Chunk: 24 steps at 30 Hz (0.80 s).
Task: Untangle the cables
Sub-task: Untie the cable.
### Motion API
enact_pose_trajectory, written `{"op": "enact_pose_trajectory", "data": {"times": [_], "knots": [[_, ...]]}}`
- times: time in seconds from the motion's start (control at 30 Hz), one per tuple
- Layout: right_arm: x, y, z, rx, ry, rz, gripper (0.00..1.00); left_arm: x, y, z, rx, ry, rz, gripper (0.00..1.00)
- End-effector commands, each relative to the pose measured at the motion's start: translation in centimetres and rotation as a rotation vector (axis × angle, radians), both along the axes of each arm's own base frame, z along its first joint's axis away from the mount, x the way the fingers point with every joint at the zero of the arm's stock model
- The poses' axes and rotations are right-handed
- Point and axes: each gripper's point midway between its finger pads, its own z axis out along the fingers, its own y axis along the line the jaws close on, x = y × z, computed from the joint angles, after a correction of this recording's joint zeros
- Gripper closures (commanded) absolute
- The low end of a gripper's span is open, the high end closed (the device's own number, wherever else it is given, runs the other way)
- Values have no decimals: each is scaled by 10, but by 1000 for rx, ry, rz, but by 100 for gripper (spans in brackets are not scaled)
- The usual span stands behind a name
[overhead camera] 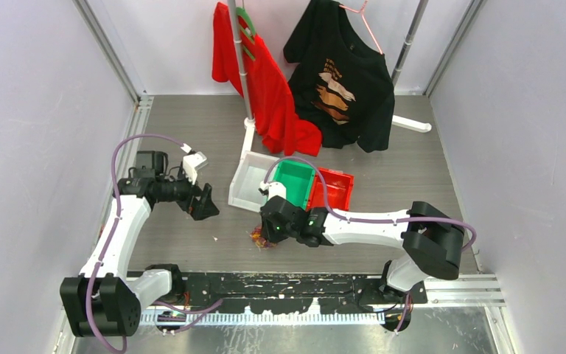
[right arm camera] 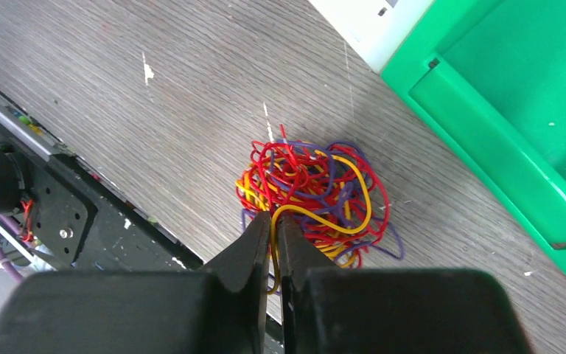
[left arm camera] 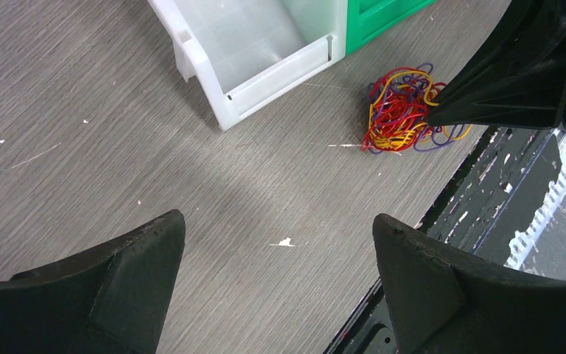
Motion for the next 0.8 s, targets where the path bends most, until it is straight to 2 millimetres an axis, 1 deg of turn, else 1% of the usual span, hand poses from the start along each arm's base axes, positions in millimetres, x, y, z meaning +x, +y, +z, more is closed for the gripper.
{"op": "enact_pose_trajectory", "data": {"times": [0.0,0.17,0.2,0.4,0.5,0.67,0.77], "knots": [[3,19,30,81,-26,25,90,4,-6,11,-19,-47,-24,3],[2,18,36,97,-26,21,97,1,-7,10,-5,-54,-46,3],[2,18,37,100,-27,23,99,-3,-7,8,-1,-41,-50,3],[0,17,46,104,-28,29,99,-9,-9,10,-1,-49,-77,3],[-1,19,58,121,-32,44,99,-13,-12,9,-4,-44,-102,4],[-6,26,86,182,-42,91,99,-18,-16,7,-1,-36,-133,5],[-8,29,96,204,-48,114,99,-21,-20,8,-3,-29,-151,7]]}}
